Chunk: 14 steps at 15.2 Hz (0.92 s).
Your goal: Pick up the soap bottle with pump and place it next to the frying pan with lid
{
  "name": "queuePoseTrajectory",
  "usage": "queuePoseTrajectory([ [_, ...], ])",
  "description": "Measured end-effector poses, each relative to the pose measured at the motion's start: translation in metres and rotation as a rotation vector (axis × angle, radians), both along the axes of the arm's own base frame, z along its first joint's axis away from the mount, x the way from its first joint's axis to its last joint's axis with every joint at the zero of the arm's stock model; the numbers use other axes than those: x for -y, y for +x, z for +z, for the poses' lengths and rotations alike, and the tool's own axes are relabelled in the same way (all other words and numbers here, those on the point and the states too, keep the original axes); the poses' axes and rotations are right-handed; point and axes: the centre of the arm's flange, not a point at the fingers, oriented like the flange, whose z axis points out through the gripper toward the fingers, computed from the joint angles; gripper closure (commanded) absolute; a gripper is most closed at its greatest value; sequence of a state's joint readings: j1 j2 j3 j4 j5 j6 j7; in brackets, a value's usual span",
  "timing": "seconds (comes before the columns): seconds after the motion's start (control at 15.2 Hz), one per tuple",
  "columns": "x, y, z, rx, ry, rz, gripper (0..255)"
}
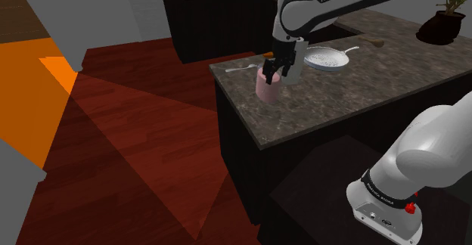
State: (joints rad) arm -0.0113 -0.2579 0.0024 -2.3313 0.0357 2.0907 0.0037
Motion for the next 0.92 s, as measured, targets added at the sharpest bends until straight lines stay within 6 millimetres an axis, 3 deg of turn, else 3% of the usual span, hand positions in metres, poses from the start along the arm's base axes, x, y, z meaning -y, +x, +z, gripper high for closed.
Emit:
queuePoseTrajectory([
  [0.46, -0.0004, 0.0011, -0.0039, 0.000, 0.000, 0.000, 0],
  [0.53, -0.0004, 0.0011, -0.0039, 0.000, 0.000, 0.000, 255],
  [0.92, -0.0003, 0.0011, -0.0042, 0.000, 0.000, 0.000, 255],
])
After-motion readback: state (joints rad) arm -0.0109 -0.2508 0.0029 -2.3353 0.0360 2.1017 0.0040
